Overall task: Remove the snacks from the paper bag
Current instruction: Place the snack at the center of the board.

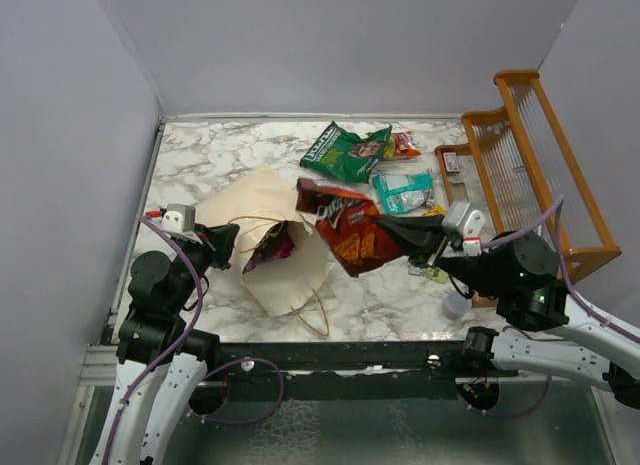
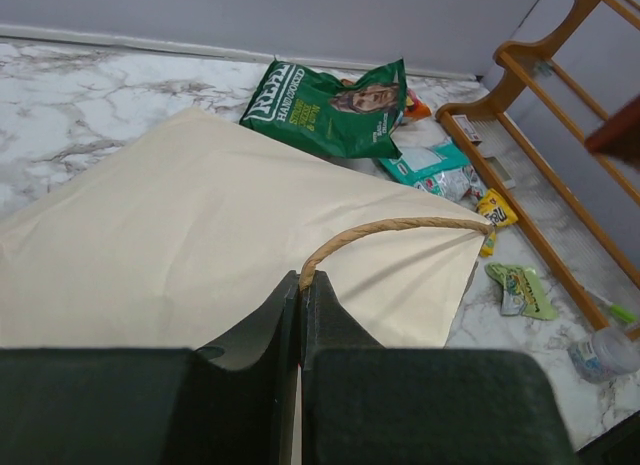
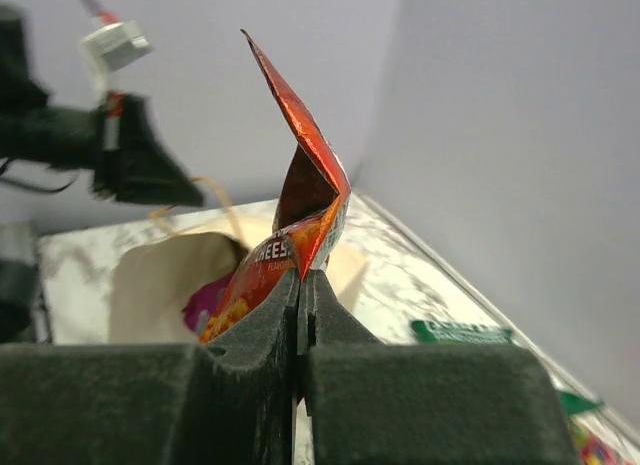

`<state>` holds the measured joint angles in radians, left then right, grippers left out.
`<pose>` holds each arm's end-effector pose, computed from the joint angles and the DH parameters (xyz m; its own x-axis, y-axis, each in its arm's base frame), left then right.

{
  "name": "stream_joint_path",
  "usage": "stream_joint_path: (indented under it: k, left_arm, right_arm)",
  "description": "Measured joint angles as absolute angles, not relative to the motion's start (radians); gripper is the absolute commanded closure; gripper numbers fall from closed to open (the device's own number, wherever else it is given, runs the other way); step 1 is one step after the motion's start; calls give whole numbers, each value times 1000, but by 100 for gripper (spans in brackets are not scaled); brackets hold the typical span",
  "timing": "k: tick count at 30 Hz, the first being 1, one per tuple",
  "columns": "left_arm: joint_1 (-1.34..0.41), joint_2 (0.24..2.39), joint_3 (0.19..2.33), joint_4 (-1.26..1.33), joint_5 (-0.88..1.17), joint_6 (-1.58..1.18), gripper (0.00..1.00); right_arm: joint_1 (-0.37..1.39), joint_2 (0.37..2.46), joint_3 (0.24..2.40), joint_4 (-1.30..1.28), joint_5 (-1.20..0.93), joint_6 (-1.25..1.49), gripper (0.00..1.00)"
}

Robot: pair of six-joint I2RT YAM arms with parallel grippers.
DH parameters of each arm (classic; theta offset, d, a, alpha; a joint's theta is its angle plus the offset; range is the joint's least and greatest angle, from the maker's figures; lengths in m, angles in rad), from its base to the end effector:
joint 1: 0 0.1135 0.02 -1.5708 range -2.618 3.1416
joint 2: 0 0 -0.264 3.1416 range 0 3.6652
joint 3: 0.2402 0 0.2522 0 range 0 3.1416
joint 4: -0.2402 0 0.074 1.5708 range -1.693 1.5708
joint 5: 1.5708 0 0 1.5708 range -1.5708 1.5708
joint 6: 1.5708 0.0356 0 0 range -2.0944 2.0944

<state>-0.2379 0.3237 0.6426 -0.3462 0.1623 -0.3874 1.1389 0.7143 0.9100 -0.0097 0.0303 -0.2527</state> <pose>0.0886 -0.0274 0.3283 -0.1717 -0.3420 -0.9239 0.3507 0.8552 -0.3817 0.0666 0.1420 0.4132 0.2988 0.0513 -0.9529 -0.8475 0.4733 -0.2403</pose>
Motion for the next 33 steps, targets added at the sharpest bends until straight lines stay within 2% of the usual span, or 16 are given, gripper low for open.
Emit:
stream_joint_path:
  k: [9,14,23,33]
  left_arm:
    - [-238,345,643,-347,162,-387,100]
    - [-238,344,643,-350,155,-387,100]
    - [-238,348,643,-352,153,-387,100]
    - [-238,354,643,-353,149,-387,100]
  right_arm:
    - [1139,757,891,15,596,-221,99]
    - [1101,920,826,67,749,-205,99]
    - [826,1224,825,83,598,16,99]
    - [746,1563,1192,178,379,174,99]
